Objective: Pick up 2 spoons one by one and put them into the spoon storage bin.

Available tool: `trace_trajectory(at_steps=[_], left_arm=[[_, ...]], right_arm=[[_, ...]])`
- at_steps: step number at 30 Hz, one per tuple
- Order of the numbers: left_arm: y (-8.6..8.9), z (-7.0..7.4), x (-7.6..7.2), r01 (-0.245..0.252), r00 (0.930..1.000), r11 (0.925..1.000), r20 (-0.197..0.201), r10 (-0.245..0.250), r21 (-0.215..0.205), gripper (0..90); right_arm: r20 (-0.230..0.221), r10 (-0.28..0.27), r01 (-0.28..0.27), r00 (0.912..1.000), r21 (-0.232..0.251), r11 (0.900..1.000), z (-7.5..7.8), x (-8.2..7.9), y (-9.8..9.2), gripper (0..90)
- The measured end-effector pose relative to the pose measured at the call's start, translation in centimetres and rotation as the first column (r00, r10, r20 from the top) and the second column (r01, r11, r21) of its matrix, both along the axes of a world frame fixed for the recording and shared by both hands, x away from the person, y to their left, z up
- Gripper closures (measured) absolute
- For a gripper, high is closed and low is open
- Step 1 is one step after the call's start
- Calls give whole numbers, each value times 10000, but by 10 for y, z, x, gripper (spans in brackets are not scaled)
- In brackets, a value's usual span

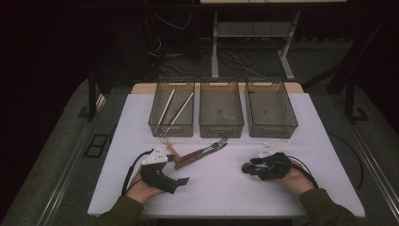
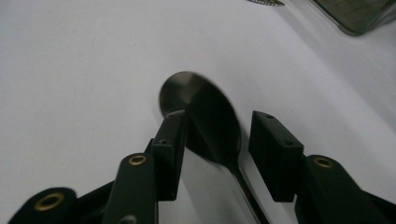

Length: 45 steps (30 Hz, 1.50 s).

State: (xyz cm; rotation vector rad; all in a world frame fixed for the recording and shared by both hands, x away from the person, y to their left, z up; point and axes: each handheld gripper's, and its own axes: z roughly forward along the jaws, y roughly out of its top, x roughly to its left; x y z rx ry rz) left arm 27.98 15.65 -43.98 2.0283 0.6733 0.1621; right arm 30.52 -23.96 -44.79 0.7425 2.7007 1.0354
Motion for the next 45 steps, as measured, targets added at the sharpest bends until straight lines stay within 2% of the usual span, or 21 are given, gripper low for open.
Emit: trace_trajectory(at_steps=[9, 23, 29, 34, 37, 39, 41, 43, 45], left_arm=[[0, 0, 0, 1, 10000, 10000, 3, -1, 0, 0], [0, 1, 0, 6, 10000, 10000, 45, -6, 25, 0], [1, 1, 0, 11, 10000, 10000, 53, -11, 9, 0], [0, 1, 0, 31, 10000, 10000, 59, -31, -6, 0], [1, 1, 0, 28, 10000, 10000, 60, -29, 2, 0], [1, 1, 0, 32, 10000, 10000, 68, -32, -2, 0], [1, 1, 0, 25, 10000, 10000, 67, -25, -11, 0], [0, 1, 0, 36, 10000, 10000, 68, -36, -9, 0], [1, 1, 0, 36, 10000, 10000, 66, -36, -16, 0]], right_arm=[[6, 459, -459, 9989, -107, 9989, 2, -1, -2, 680], [637, 1210, -1152, 9906, -870, 9895, 9, -8, -2, 825], [538, 1479, -1435, 9875, -777, 9866, 13, -10, -6, 869], [539, 1769, -1711, 9827, -991, 9803, 13, -12, -5, 865], [508, 2074, -1986, 9769, -1410, 9699, 10, -14, -1, 865], [386, 2219, -2149, 9743, -1353, 9672, 10, -15, 0, 889], [560, 2374, -2267, 9698, -1529, 9619, 10, -13, -1, 891], [409, 2301, -2224, 9723, -1410, 9647, 11, -14, -1, 892], [441, 2363, -2277, 9707, -1465, 9626, 11, -13, -2, 892]])
